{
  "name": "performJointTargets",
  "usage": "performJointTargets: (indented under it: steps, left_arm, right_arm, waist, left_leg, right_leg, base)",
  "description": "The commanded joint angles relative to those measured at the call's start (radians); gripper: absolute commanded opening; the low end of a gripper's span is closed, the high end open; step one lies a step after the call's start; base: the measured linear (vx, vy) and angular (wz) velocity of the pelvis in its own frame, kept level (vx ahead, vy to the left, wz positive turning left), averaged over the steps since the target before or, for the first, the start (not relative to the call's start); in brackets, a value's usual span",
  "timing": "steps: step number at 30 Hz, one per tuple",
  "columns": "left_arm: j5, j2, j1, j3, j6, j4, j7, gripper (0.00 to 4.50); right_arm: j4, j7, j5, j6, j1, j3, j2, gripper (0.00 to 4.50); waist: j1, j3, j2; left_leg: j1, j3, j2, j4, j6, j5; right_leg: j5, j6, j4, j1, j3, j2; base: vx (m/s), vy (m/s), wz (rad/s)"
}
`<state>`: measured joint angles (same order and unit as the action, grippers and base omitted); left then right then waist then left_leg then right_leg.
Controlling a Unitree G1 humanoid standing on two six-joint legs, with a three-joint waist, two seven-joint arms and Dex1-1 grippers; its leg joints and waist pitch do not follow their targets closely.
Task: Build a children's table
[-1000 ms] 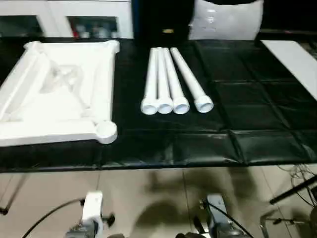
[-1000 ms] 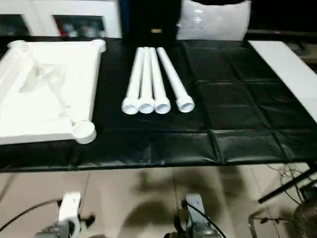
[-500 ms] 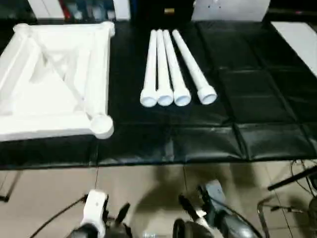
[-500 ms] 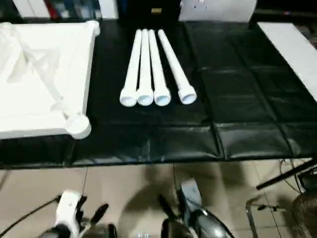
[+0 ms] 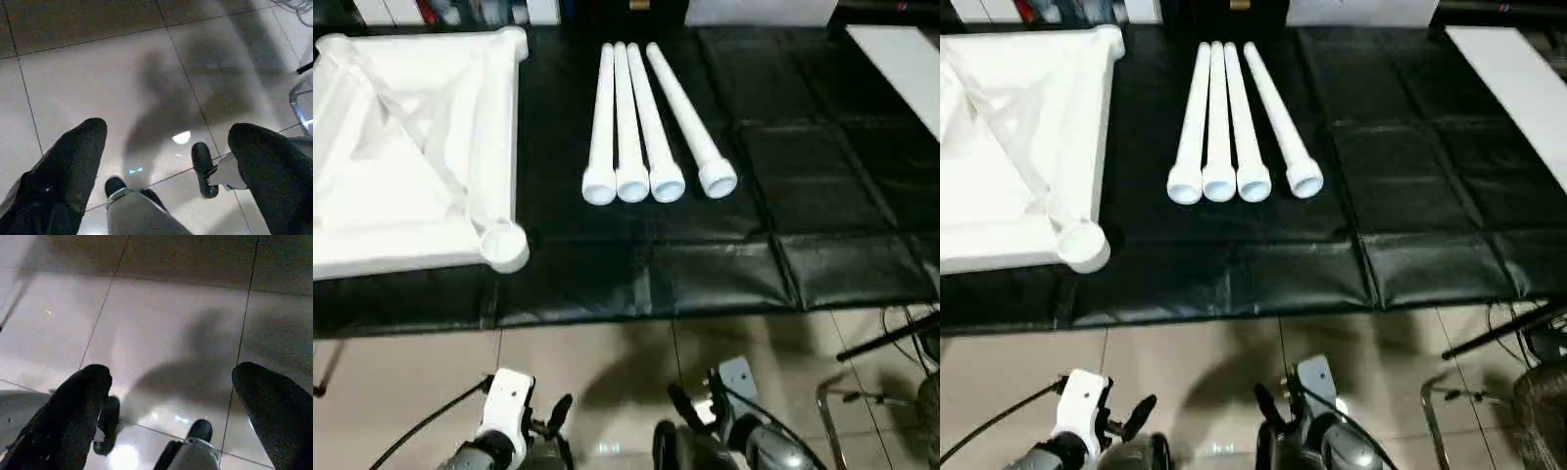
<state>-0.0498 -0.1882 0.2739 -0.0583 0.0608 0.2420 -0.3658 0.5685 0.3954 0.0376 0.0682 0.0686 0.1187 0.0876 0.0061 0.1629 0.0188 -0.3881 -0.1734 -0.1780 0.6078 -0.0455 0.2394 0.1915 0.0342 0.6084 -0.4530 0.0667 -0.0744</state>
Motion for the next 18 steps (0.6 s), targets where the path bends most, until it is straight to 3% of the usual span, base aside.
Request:
performJointTargets:
  steps: [1,2,3,5,6,7,9,11,13,14,16,18]
  left_arm:
    - [-0.012,-0.004,0.027,-0.009,-0.003,-0.034,-0.014,4.45]
    - [-0.008,-0.007,0.038,-0.014,-0.012,-0.049,-0.02,4.45]
    - [-0.006,-0.009,0.042,-0.017,-0.015,-0.054,-0.021,4.45]
    - [0.004,-0.016,0.052,-0.023,-0.015,-0.061,-0.021,4.45]
    - [0.002,-0.016,0.057,-0.021,-0.008,-0.069,-0.02,4.45]
    - [-0.001,-0.016,0.06,-0.019,-0.004,-0.075,-0.02,4.45]
    - [-0.007,-0.016,0.068,-0.015,0.003,-0.098,-0.02,4.45]
    - [-0.028,-0.017,0.084,-0.012,0.003,-0.137,-0.038,4.45]
    - [-0.061,-0.017,0.102,-0.007,-0.006,-0.174,-0.066,4.45]
    - [-0.084,-0.021,0.12,-0.007,-0.001,-0.21,-0.085,4.45]
    - [-0.109,-0.032,0.156,-0.011,-0.002,-0.277,-0.108,4.45]
    - [-0.14,-0.052,0.206,-0.023,-0.005,-0.369,-0.137,4.45]
  right_arm:
    - [-0.025,0.001,0.004,-0.018,0.018,0.0,0.003,4.5]
    - [-0.032,0.009,0.0,-0.016,0.02,0.0,0.006,4.5]
    - [-0.033,0.014,-0.003,-0.014,0.02,0.001,0.008,4.5]
    - [-0.035,0.001,-0.024,-0.003,0.021,0.007,0.019,4.5]
    - [-0.043,0.011,-0.017,-0.004,0.025,0.007,0.022,4.5]
    - [-0.048,0.02,-0.011,-0.006,0.027,0.006,0.024,4.5]
    - [-0.078,0.039,0.005,-0.003,0.039,0.007,0.028,4.5]
    - [-0.126,0.077,0.025,0.019,0.057,0.013,0.035,4.5]
    - [-0.152,0.098,0.024,0.03,0.067,0.022,0.046,4.5]
    - [-0.183,0.144,0.049,0.018,0.08,0.03,0.052,4.5]
    - [-0.251,0.177,0.067,0.006,0.104,0.04,0.068,4.5]
    - [-0.371,0.226,0.12,-0.028,0.142,0.049,0.088,4.5]
  waist:
    - [0.003,-0.043,-0.013]
    - [0.004,-0.017,-0.015]
    - [-0.002,-0.002,-0.013]
    - [-0.007,0.004,-0.011]
    - [-0.005,-0.005,-0.009]
    - [-0.002,-0.008,-0.01]
    - [0.005,-0.015,-0.012]
    - [0.007,-0.016,-0.01]
    - [0.009,-0.014,-0.012]
    - [0.014,-0.027,-0.014]
    - [0.021,-0.031,-0.012]
    - [0.025,-0.047,-0.011]
  left_leg:
    - [0.011,0.009,-0.059,-0.081,0.308,0.055]
    - [0.027,0.016,-0.068,-0.105,0.152,0.349]
    - [0.044,0.033,-0.071,-0.116,0.037,0.505]
    - [0.045,0.05,-0.066,-0.132,-0.016,0.559]
    - [0.041,0.054,-0.064,-0.136,-0.015,0.502]
    - [0.041,0.053,-0.067,-0.138,-0.01,0.47]
    - [0.043,0.037,-0.074,-0.135,0.012,0.32]
    - [0.038,0.028,-0.076,-0.135,0.026,0.265]
    - [0.038,0.025,-0.076,-0.136,0.03,0.292]
    - [0.038,0.026,-0.076,-0.131,0.029,0.283]
    - [0.037,0.019,-0.079,-0.125,0.05,0.234]
    - [0.038,0.014,-0.071,-0.109,0.093,0.116]
  right_leg:
    - [0.043,0.322,-0.078,0.064,-0.035,-0.069]
    - [0.457,0.239,-0.111,0.056,-0.04,-0.077]
    - [0.663,0.143,-0.131,0.044,-0.042,-0.081]
    - [0.729,0.064,-0.146,0.054,-0.045,-0.088]
    - [0.694,0.057,-0.144,0.068,-0.054,-0.095]
    - [0.673,0.063,-0.145,0.069,-0.06,-0.098]
    - [0.473,0.124,-0.134,0.071,-0.074,-0.097]
    - [0.364,0.165,-0.121,0.077,-0.075,-0.094]
    - [0.376,0.178,-0.121,0.073,-0.074,-0.093]
    - [0.362,0.185,-0.116,0.079,-0.078,-0.096]
    - [0.248,0.205,-0.106,0.08,-0.08,-0.089]
    - [0.064,0.234,-0.081,0.088,-0.076,-0.079]
  base:
    - [-0.086,0.006,0.01]
    - [-0.088,0.012,-0.01]
    - [-0.088,0.012,-0.01]
    - [-0.066,0.025,-0.08]
    - [-0.058,0.028,-0.1]
    - [0.0,0.0,0.0]
    - [0.0,0.0,0.0]
    - [0.0,0.0,0.0]
    - [0.0,0.0,0.0]
    - [0.0,0.0,0.0]
    - [0.035,-0.006,0.03]
    - [0.082,-0.016,0.05]
